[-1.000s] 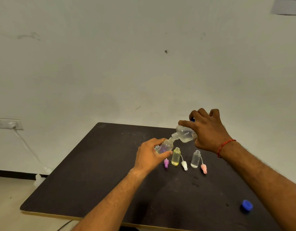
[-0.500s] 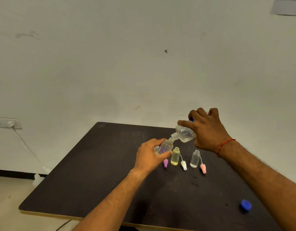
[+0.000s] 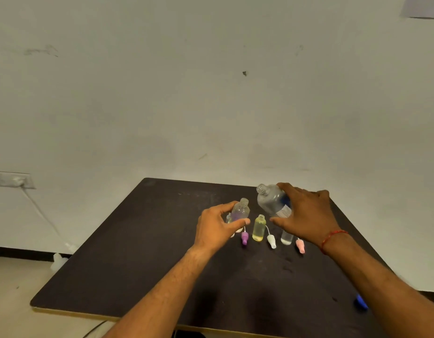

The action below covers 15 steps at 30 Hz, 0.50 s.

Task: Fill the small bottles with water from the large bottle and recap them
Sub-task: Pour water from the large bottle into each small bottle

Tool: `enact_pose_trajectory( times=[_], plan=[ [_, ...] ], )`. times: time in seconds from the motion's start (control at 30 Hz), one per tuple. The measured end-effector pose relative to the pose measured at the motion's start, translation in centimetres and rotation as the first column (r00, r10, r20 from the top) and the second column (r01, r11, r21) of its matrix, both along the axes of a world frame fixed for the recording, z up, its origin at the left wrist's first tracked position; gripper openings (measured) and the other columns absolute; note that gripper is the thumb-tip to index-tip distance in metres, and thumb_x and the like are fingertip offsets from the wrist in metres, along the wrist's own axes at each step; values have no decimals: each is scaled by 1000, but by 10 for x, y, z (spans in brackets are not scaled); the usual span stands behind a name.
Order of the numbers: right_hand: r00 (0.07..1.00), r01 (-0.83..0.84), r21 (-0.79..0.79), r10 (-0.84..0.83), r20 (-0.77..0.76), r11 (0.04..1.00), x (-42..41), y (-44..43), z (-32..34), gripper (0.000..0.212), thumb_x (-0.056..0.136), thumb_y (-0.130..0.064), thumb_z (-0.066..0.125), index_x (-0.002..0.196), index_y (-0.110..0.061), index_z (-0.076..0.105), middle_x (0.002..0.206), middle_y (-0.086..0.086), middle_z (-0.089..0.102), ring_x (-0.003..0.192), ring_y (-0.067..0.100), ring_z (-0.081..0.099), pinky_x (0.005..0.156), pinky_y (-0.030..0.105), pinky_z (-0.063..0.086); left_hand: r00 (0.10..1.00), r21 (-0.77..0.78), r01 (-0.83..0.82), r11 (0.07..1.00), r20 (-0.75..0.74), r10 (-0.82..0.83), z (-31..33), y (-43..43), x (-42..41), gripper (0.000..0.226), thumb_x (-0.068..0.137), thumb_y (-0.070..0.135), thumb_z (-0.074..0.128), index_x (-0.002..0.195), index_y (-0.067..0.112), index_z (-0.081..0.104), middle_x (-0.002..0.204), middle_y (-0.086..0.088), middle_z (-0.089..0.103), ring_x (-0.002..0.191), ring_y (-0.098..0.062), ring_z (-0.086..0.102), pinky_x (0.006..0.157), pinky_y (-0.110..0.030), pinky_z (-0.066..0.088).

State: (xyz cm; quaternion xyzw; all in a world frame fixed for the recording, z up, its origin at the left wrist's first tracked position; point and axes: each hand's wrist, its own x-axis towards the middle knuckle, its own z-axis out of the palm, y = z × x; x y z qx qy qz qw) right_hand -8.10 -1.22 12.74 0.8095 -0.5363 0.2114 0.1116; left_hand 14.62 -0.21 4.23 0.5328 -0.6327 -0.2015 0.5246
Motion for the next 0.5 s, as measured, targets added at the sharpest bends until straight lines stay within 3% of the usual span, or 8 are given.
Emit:
enact_pose_trajectory(
  times=[0.1, 0.17, 0.23, 0.3, 0.43, 0.5],
  plan=[
    [978, -10, 115, -14, 209, 993, -7, 1, -15, 77, 64, -76, 60, 128, -36, 42, 112, -12, 67, 100, 15, 65, 96, 47, 45, 1000, 30, -2, 1000, -5, 2, -7, -4, 10, 54, 73, 49, 84, 124, 35, 70, 122, 20, 70, 114, 2, 63, 99, -21, 51],
    [936, -33, 169, -28, 352, 985, -13, 4, -26, 83, 57, -79, 64, 126, -36, 45, 113, -10, 67, 101, 17, 65, 94, 48, 50, 1000, 61, -19, 998, -10, 19, -12, -9, 18, 56, 73, 52, 84, 125, 35, 70, 123, 19, 70, 113, -3, 65, 95, -31, 57],
    [893, -41, 215, -61, 446, 976, -17, 7, -34, 86, 55, -74, 72, 125, -32, 47, 116, -7, 67, 102, 18, 65, 91, 43, 54, 999, 73, -40, 996, 1, 40, -16, -12, 27, 54, 74, 50, 84, 124, 33, 71, 123, 18, 70, 114, -2, 64, 94, -18, 51],
    [867, -37, 264, -101, 489, 964, -22, 8, -43, 84, 60, -59, 82, 129, -27, 47, 124, -2, 65, 107, 21, 64, 92, 41, 54, 997, 91, -72, 993, 16, 71, -19, -15, 35, 50, 76, 44, 84, 123, 32, 70, 123, 15, 70, 116, -2, 61, 92, -10, 44],
    [839, -23, 296, -142, 525, 955, -29, 10, -57, 82, 63, -47, 86, 132, -25, 46, 129, 2, 62, 112, 24, 61, 96, 42, 52, 990, 158, -139, 978, 41, 134, -30, -24, 52, 53, 79, 40, 83, 128, 27, 68, 129, 6, 69, 124, -12, 60, 106, -34, 48],
    [827, -13, 307, -162, 539, 952, -32, 10, -61, 82, 63, -45, 86, 131, -24, 47, 129, 3, 62, 112, 24, 61, 96, 43, 52, 986, 184, -164, 969, 44, 159, -37, -30, 60, 52, 79, 39, 82, 127, 26, 69, 128, 5, 69, 122, -14, 61, 104, -34, 49]
  ],
)
